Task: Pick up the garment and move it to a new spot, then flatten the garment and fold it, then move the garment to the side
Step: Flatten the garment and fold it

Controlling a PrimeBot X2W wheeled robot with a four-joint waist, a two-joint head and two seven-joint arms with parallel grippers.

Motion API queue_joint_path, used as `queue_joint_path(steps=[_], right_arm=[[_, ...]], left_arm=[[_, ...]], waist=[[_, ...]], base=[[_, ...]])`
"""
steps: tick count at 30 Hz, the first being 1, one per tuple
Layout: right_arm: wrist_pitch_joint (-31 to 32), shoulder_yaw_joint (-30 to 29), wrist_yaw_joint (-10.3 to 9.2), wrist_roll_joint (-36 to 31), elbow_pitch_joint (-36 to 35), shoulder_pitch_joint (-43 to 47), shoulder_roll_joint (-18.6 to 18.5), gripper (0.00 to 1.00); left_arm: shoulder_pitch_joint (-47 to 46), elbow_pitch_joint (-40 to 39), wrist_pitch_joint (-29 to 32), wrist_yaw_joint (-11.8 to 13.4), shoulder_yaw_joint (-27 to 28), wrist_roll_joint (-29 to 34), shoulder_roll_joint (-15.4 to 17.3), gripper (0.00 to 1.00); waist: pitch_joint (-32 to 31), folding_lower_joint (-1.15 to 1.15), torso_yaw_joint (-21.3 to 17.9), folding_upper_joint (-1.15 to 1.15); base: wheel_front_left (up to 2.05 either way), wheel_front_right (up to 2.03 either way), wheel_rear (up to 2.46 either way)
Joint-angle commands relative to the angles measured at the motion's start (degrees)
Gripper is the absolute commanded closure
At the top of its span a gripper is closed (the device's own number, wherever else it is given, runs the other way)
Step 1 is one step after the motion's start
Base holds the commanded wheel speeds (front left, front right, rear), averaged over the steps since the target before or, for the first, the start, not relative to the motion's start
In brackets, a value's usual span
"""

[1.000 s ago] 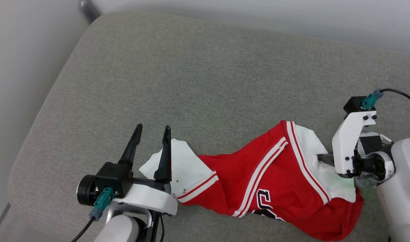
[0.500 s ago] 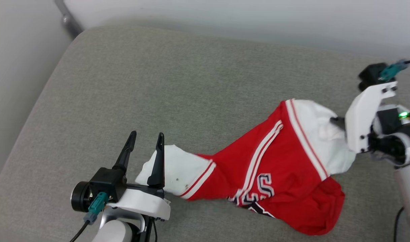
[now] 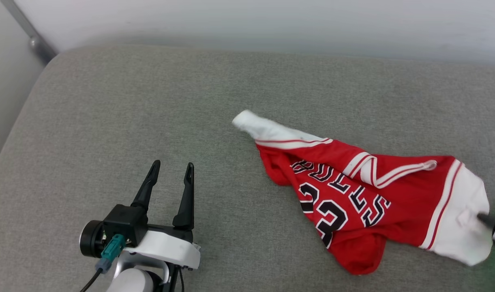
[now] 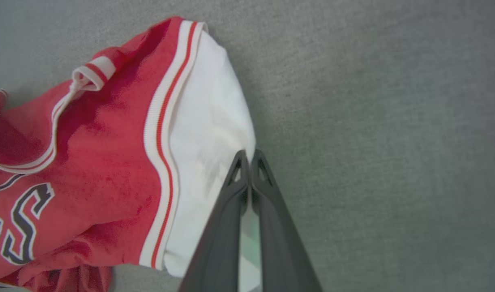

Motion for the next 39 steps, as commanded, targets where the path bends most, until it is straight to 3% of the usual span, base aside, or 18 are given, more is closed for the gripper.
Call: queue_joint_path(steps=[1,5,6,7,8,19,24,34,39], right_arm=[[-0.24,-0.52,-0.02,-0.3,0.04,0.87,0.9,1.0],[-1.34,-3.54,-0.03,-2.55,-1.24,5.22,5.21,1.0],[-2.22,-3.68,-0.03,-2.66,-2.03,5.85,5.96,0.89],[-3.36,-3.39,-0.03,-2.77,-2.86,6.45,6.53,0.11],[-4.77,-2.8,-0.03,-3.12,-3.86,6.75,6.85,0.0],[-31.04,4.02,-0.02,-8.15,-14.68,12.41,5.93,0.0],[-38.72,7.71,-0.02,-10.75,-18.53,16.49,7.15,0.0],[-42.76,15.79,-0.03,-10.82,-26.49,23.52,9.29,0.0],[-43.96,18.34,-0.03,-9.83,-29.13,23.5,9.82,0.0]], left_arm=[[0.18,-0.07,0.09,0.1,0.1,-0.09,0.35,0.0],[0.45,-0.31,0.38,0.42,0.6,-0.27,0.82,0.0],[0.53,-0.36,0.48,0.54,0.7,-0.31,0.98,0.0],[0.66,-0.38,0.56,0.57,0.76,-0.35,1.21,0.0],[0.85,-0.39,0.69,0.71,0.83,-0.41,1.36,0.0],[2.84,-0.57,1.99,1.68,2.02,-1.24,3.57,0.0],[4.33,-0.56,2.89,2.1,2.94,-1.92,4.89,0.0],[5.45,-0.69,6.21,1.84,3.87,-2.75,8.17,0.0],[1.07,-1.39,10.49,-0.02,3.36,-3.95,9.62,0.0]], waist=[[0.17,0.0,-0.44,0.0],[0.17,0.0,-1.83,0.0],[0.12,0.0,-2.16,0.0],[-0.02,0.0,-2.52,0.0],[-0.27,0.0,-2.85,0.0],[-4.22,0.0,-5.43,0.0],[-7.0,0.0,-6.57,0.0],[-9.05,0.0,-9.67,0.0],[-8.08,0.0,-11.65,0.0]], base=[[0.0,0.0,0.0],[0.0,0.0,0.0],[0.0,0.0,0.0],[0.0,0.0,0.0],[0.0,0.0,0.0],[0.0,0.0,0.0],[0.0,0.0,0.0],[0.0,0.0,0.0],[0.0,0.0,0.0]])
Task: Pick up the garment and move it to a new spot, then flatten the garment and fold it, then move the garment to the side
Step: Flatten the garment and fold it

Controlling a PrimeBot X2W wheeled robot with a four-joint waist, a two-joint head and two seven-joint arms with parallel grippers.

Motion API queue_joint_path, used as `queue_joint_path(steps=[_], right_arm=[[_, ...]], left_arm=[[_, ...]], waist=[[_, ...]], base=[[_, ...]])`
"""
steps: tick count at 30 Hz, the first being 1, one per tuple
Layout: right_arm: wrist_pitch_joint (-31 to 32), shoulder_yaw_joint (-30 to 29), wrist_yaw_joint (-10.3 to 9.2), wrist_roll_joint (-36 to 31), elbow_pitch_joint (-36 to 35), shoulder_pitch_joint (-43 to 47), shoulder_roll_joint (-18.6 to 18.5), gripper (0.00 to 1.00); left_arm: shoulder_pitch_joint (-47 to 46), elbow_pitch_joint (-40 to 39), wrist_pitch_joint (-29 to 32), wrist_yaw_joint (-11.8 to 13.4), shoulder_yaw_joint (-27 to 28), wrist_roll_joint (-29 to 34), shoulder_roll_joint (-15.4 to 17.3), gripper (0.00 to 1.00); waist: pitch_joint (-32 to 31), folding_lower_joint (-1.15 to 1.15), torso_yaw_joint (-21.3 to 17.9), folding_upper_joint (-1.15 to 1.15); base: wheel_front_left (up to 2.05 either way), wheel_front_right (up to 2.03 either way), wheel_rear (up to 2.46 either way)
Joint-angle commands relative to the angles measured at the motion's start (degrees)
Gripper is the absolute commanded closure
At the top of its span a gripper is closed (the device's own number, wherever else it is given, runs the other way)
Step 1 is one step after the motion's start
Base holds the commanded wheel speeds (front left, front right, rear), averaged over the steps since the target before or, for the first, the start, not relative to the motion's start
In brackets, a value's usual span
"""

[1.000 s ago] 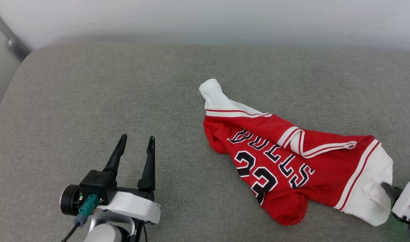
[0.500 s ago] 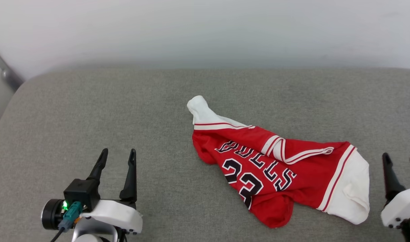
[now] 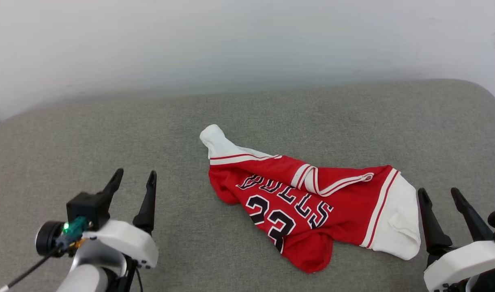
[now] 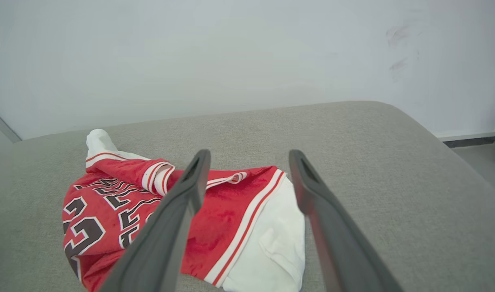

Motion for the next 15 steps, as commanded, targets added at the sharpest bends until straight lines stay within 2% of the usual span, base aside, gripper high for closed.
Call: queue_joint_path(steps=[1,7,12,15], right_arm=[[-0.47,0.35,-0.03,0.38,-0.88,-0.14,0.32,0.0],[-0.98,1.45,-0.03,0.71,-2.27,-2.86,0.56,0.0],[-1.37,2.16,-0.03,0.47,-2.89,-5.65,0.67,0.0],[-1.83,2.79,-0.03,0.53,-2.5,-7.1,0.71,0.0]], left_arm=[[-3.38,-0.57,1.77,-1.4,-0.5,-0.68,0.26,0.0],[-16.22,1.42,8.73,-7.7,-2.58,-2.87,1.04,0.0],[-29.0,6.16,17.27,-13.72,-5.45,-4.66,0.82,0.0],[-36.1,10.1,23.09,-16.34,-7.73,-6.09,0.76,0.0]], waist=[[1.06,0.01,-0.6,0.0],[5.24,0.01,-1.67,0.0],[10.24,0.01,-2.83,0.0],[12.83,0.01,-3.76,0.0]], base=[[0.0,0.0,0.0],[0.0,0.0,0.0],[0.0,0.0,0.0],[0.0,0.0,0.0]])
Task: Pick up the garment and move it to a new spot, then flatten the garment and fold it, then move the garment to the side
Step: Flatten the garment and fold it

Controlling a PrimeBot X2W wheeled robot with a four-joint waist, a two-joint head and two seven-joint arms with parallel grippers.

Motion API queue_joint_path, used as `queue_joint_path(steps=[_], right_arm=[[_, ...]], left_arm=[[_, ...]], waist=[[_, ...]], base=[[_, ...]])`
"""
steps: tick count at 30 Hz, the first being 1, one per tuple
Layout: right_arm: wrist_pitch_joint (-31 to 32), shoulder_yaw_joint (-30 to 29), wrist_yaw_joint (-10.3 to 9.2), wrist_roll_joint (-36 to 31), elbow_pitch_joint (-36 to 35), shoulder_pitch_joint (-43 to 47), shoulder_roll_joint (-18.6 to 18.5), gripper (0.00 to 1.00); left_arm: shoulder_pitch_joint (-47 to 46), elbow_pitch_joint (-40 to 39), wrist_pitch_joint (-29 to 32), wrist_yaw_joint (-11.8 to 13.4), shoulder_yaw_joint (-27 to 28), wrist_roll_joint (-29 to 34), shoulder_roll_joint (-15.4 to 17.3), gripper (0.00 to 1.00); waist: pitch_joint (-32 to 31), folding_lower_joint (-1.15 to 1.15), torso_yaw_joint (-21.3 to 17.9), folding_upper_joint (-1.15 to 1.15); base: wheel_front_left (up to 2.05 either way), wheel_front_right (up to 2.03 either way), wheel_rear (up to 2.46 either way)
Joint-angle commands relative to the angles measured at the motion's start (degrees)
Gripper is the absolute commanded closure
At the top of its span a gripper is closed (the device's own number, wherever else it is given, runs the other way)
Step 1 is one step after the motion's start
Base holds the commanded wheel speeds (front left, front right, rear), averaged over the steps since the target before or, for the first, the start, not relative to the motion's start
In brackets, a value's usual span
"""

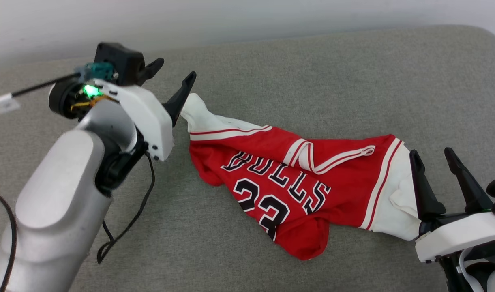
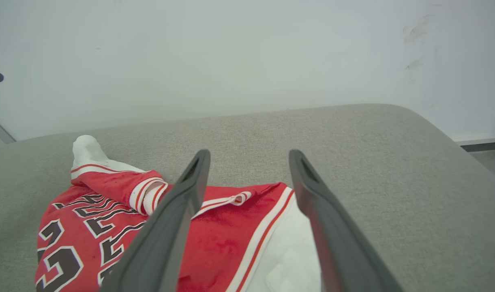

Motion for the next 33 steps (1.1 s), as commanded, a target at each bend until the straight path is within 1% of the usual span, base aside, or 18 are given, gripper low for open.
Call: queue_joint_path(steps=[1,3,4,5,8,11,15,18,21,22,23,24,25,26,28,33], right_arm=[[-0.5,0.47,-0.02,0.2,0.31,-1.45,0.26,0.0],[-0.61,0.97,-0.02,0.44,0.87,-2.36,0.28,0.0],[-1.23,1.52,-0.02,0.72,1.61,-3.5,0.3,0.0],[-1.23,1.52,-0.02,0.72,1.61,-3.5,0.3,0.0],[-1.71,2.18,-0.02,1.13,2.38,-4.53,0.32,0.0],[-2.2,2.75,-0.02,1.46,3.31,-5.24,0.33,0.0],[-2.71,3.19,-0.03,2.03,4.3,-6.01,0.36,0.0],[-2.99,3.26,-0.02,2.47,4.89,-6.15,0.37,0.0],[-3.26,3.34,-0.02,2.87,5.4,-6.37,0.39,0.0],[-3.63,3.5,-0.02,3.29,5.83,-6.97,0.39,0.0],[-3.82,3.52,-0.03,3.5,5.96,-7.14,0.39,0.0],[-4.01,3.5,-0.02,3.54,6.11,-7.19,0.38,0.0],[-4.07,3.19,-0.03,3.81,6.45,-7.32,0.38,0.0],[-4.06,3.08,-0.02,3.89,6.55,-7.36,0.39,0.0],[-4.0,2.86,-0.02,4.11,6.7,-7.47,0.39,0.0],[-3.66,1.75,-0.02,4.44,6.54,-7.58,0.39,0.0]], left_arm=[[-4.87,2.9,4.29,-1.45,-1.76,-1.13,0.14,0.0],[-8.9,5.36,8.41,-2.15,-3.59,-1.97,0.22,0.0],[-13.98,8.95,14.17,-2.73,-6.09,-3.8,0.11,0.0],[-13.98,8.95,14.17,-2.73,-6.09,-3.8,0.11,0.0],[-18.17,12.35,19.71,-2.92,-8.63,-5.67,0.56,0.0],[-21.05,15.43,23.99,-2.98,-11.22,-7.9,1.31,0.0],[-23.37,19.52,27.87,-3.0,-14.16,-9.7,2.94,0.0],[-24.09,22.14,30.74,-3.01,-16.35,-10.95,3.52,0.0],[-24.1,24.32,33.0,-3.02,-18.18,-11.77,4.21,0.0],[-22.77,27.52,35.42,-2.95,-19.58,-12.73,4.09,0.0],[-22.1,28.39,36.67,-2.95,-20.47,-12.58,4.09,0.0],[-21.27,29.26,38.0,-2.95,-21.28,-12.72,4.08,0.18],[-19.93,30.6,40.17,-2.96,-22.97,-13.34,3.74,0.98],[-19.63,30.75,40.19,-2.96,-23.3,-13.63,3.57,1.0],[-19.23,30.82,39.2,-2.96,-23.45,-14.05,3.28,1.0],[-20.52,29.83,33.96,-2.9,-21.73,-14.97,3.4,1.0]], waist=[[3.82,0.0,-1.68,0.0],[5.19,0.0,-2.37,0.0],[7.07,0.0,-3.35,0.0],[7.07,0.0,-3.35,0.0],[8.64,0.0,-4.47,0.0],[9.87,0.0,-5.7,0.0],[11.47,0.0,-7.17,0.0],[12.56,0.0,-7.82,0.0],[13.26,0.0,-8.28,0.0],[13.61,0.0,-8.68,0.0],[13.68,0.0,-8.79,0.0],[13.69,0.0,-8.87,0.0],[13.72,0.0,-9.06,0.0],[13.71,0.0,-9.08,0.0],[13.63,0.0,-9.04,0.0],[13.17,0.0,-8.31,0.0]], base=[[0.0,0.0,0.0],[0.0,0.0,0.0],[0.0,0.0,0.0],[0.0,0.0,0.0],[0.0,0.0,0.0],[0.0,0.0,0.0],[0.0,0.0,0.0],[0.0,0.0,0.0],[0.0,0.0,0.0],[0.0,0.0,0.0],[0.0,0.0,0.0],[0.0,0.0,0.0],[0.0,0.0,0.0],[0.0,0.0,0.0],[0.0,0.0,0.0],[0.0,0.0,0.0]])
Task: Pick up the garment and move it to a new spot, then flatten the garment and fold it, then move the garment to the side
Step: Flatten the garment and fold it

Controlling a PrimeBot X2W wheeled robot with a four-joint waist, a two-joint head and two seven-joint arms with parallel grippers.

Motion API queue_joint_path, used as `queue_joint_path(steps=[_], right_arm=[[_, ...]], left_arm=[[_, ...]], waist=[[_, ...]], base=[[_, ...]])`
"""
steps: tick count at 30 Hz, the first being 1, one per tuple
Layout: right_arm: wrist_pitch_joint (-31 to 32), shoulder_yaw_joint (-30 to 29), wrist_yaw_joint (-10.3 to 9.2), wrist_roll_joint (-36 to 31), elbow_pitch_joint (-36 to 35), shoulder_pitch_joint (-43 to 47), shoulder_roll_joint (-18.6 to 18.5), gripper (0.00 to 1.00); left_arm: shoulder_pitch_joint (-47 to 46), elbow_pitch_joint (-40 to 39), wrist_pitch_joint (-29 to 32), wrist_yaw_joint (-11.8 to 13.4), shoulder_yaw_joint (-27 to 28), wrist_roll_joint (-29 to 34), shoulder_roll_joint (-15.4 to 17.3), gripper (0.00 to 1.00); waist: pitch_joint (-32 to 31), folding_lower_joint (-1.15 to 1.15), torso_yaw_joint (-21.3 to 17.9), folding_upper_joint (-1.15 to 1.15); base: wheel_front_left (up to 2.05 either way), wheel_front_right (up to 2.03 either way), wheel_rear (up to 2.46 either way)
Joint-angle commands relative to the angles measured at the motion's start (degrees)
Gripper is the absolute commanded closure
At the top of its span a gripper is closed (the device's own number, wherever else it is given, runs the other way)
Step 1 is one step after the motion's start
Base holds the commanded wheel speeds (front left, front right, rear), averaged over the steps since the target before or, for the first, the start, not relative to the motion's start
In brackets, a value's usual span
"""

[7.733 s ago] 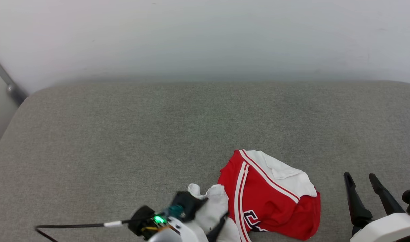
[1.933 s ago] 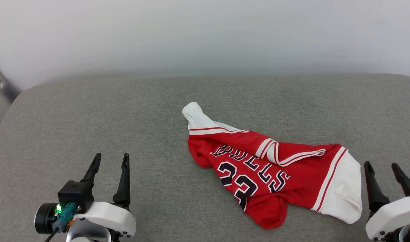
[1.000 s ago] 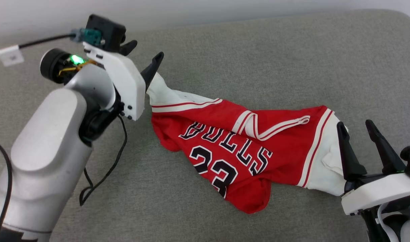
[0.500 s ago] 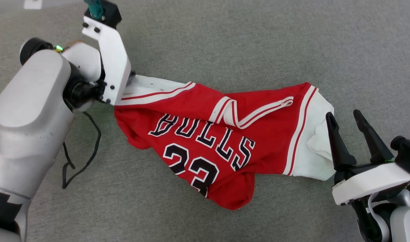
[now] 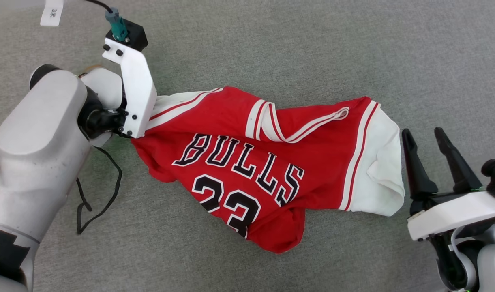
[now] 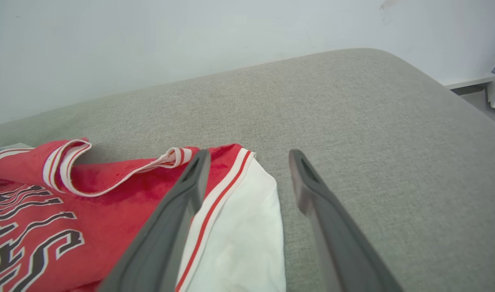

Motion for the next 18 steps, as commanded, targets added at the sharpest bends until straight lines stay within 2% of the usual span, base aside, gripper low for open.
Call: queue_joint_path(steps=[1,6,9,13,18], right_arm=[[0.31,-0.68,-0.03,0.36,-0.13,-0.48,0.17,0.0],[2.64,-3.53,-0.04,1.11,0.04,-0.09,0.15,0.0],[6.34,-6.88,-0.04,2.0,1.41,-0.21,-1.17,0.0],[14.16,-9.48,-0.03,4.08,4.51,-0.7,-3.95,0.0],[27.77,-8.19,-0.03,7.71,9.56,-1.89,-8.6,0.0]], left_arm=[[2.79,1.06,-1.35,0.19,-0.74,0.21,0.47,1.0],[1.32,-2.32,-7.91,0.17,1.18,0.37,1.66,1.0],[1.96,-4.48,-11.83,0.4,2.09,0.56,1.56,1.0],[3.08,-8.4,-15.99,1.1,2.88,0.88,1.61,1.0],[5.32,-13.63,-18.56,2.06,2.57,1.37,1.21,1.0]], waist=[[-0.55,0.0,0.53,0.0],[-2.44,0.0,2.27,0.0],[-3.79,0.0,3.77,0.0],[-5.5,0.0,6.1,0.0],[-6.93,0.0,8.95,0.0]], base=[[0.0,0.0,0.0],[0.0,0.0,0.0],[0.0,0.0,0.0],[0.0,0.0,0.0],[0.0,0.0,0.0]])
